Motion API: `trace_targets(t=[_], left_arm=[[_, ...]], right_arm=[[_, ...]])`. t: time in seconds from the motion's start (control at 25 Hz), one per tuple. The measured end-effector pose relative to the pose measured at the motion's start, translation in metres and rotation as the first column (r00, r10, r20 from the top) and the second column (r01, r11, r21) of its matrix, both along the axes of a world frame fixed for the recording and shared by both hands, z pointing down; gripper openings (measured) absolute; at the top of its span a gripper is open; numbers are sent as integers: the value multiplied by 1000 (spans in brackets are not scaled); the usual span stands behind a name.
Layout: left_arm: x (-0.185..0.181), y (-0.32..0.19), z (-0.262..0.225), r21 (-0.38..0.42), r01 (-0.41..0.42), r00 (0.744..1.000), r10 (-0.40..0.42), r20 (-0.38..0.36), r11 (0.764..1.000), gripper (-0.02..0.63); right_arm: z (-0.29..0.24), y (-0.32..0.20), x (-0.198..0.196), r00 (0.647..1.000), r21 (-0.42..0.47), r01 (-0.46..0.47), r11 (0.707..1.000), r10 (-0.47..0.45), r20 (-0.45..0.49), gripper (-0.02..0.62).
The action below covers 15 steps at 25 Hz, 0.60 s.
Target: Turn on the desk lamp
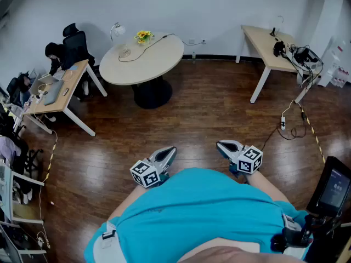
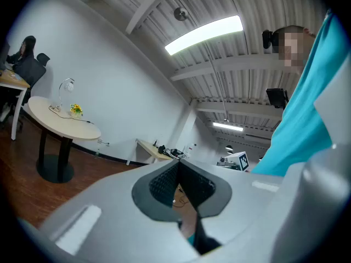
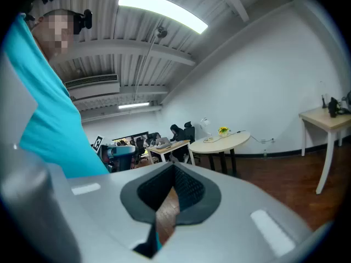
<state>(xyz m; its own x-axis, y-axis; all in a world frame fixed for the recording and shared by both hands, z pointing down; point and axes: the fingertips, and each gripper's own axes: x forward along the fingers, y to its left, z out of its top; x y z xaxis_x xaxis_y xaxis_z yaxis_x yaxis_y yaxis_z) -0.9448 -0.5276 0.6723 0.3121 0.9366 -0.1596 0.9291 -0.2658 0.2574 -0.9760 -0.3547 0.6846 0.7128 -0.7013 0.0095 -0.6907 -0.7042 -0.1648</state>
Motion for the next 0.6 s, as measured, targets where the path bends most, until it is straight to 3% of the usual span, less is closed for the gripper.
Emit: trace_targets(t=[0.44, 0.6], left_arm=[[-29, 87, 13, 25, -27, 999, 27, 22, 999, 18], [-22, 104, 18, 29, -25, 999, 24, 43, 999, 18]], right_arm=[[14, 82, -26, 1000, 7, -12, 1000, 12, 10, 2], [22, 104, -15, 1000, 7, -11, 1000, 11, 23, 2]])
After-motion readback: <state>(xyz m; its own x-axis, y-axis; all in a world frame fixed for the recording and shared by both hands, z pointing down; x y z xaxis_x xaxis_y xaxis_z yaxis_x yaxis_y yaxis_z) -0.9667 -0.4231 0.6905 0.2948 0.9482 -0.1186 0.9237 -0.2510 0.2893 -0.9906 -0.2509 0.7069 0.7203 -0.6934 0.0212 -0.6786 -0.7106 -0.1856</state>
